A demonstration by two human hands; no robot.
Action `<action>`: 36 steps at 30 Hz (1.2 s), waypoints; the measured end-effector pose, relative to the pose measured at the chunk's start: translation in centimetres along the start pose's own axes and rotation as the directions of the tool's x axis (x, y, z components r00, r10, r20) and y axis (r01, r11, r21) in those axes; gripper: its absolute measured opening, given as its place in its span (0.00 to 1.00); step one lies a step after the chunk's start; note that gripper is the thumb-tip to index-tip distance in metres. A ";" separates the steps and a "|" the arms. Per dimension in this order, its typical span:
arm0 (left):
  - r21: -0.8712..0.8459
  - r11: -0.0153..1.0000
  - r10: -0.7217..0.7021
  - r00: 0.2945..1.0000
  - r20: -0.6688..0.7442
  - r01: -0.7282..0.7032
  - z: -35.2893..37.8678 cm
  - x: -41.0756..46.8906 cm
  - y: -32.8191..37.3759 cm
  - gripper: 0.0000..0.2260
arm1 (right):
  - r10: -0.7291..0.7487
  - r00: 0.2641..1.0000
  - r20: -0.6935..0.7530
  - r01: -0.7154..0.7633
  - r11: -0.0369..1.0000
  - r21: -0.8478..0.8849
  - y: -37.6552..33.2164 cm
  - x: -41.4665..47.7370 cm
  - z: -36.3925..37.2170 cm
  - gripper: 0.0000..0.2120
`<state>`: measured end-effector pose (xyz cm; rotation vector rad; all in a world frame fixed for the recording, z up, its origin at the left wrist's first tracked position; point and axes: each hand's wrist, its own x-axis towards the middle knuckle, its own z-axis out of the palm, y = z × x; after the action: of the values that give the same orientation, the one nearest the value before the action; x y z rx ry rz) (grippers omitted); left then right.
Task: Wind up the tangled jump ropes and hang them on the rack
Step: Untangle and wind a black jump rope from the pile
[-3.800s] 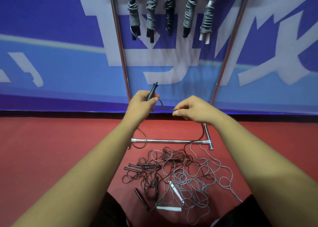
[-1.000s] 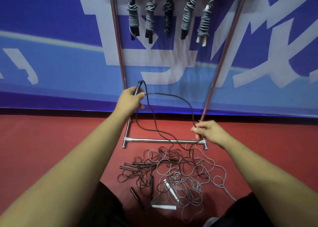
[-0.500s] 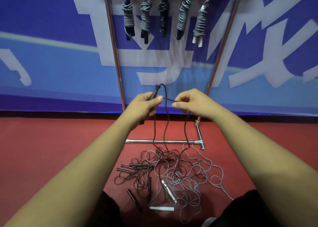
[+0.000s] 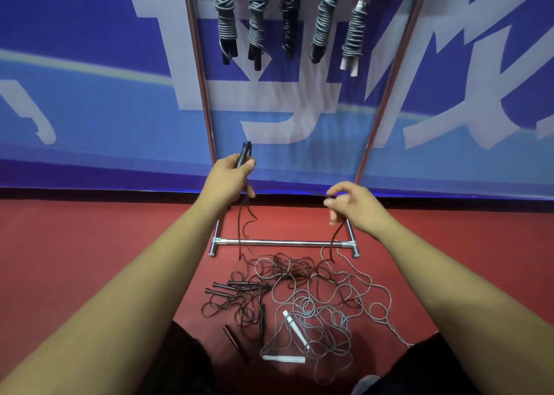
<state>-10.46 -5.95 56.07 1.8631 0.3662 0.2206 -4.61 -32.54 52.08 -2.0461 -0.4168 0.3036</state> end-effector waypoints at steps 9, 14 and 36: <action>-0.079 0.995 0.090 0.908 0.409 -0.063 2.4 -2.1 1.4 0.11 | -0.249 0.967 0.062 0.247 0.968 0.042 -9.1 1.3 0.0 0.03; -0.322 0.947 0.124 0.939 0.321 -0.015 2.1 -1.8 1.7 0.11 | -0.160 0.979 0.125 0.149 0.985 0.090 -5.8 0.9 0.0 0.02; -0.033 0.997 0.077 0.940 0.333 -0.070 2.1 -2.4 1.8 0.11 | -0.150 0.980 0.132 0.161 0.984 -0.075 -7.1 0.5 0.3 0.04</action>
<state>-11.76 -9.24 57.18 1.8552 0.0592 -0.0437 -5.41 -28.88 58.11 -2.0697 -0.6740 0.3249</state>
